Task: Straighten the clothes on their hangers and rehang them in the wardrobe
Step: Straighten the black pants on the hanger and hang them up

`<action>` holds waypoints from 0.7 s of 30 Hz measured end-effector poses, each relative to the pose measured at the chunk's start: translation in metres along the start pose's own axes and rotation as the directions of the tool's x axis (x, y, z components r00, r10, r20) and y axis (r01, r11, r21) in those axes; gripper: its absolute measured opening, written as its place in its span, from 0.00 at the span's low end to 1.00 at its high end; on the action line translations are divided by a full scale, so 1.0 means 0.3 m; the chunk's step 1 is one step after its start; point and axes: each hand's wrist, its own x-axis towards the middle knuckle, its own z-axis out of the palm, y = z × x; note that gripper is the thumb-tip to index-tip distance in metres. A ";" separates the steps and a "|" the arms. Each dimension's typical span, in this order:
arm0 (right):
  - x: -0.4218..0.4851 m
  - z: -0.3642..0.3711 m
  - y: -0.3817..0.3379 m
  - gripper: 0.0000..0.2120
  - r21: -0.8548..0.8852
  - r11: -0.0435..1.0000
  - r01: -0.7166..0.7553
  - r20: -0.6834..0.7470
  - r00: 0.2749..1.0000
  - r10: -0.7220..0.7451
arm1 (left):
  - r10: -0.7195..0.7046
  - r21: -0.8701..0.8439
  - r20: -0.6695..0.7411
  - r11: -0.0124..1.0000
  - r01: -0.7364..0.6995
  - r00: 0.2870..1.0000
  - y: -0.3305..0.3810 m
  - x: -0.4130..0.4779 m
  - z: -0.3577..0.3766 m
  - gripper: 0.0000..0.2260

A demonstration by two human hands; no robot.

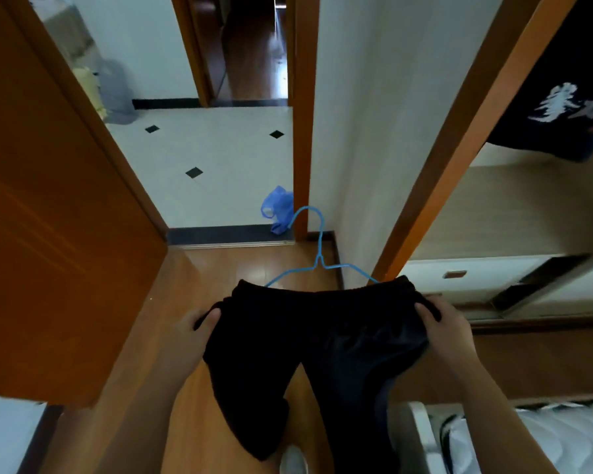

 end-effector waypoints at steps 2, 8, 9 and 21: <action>0.020 -0.013 0.002 0.12 -0.004 1.000 -0.019 -0.016 1.000 0.019 | 0.027 -0.009 0.021 1.000 -0.027 0.999 0.029 0.028 0.011 0.12; 0.052 -0.144 0.126 0.11 0.046 0.989 -0.141 -0.136 0.980 0.146 | 0.133 -0.064 0.188 0.990 -0.123 0.973 0.145 0.130 0.161 0.20; 0.063 -0.177 0.154 0.10 0.065 0.985 -0.163 -0.167 0.971 0.172 | 0.154 -0.036 0.210 0.988 -0.150 0.965 0.158 0.158 0.194 0.25; 0.229 -0.579 0.543 0.04 0.213 0.928 -0.305 -0.559 0.741 0.372 | 0.353 0.238 0.413 0.848 -0.474 0.839 0.619 0.378 0.832 0.16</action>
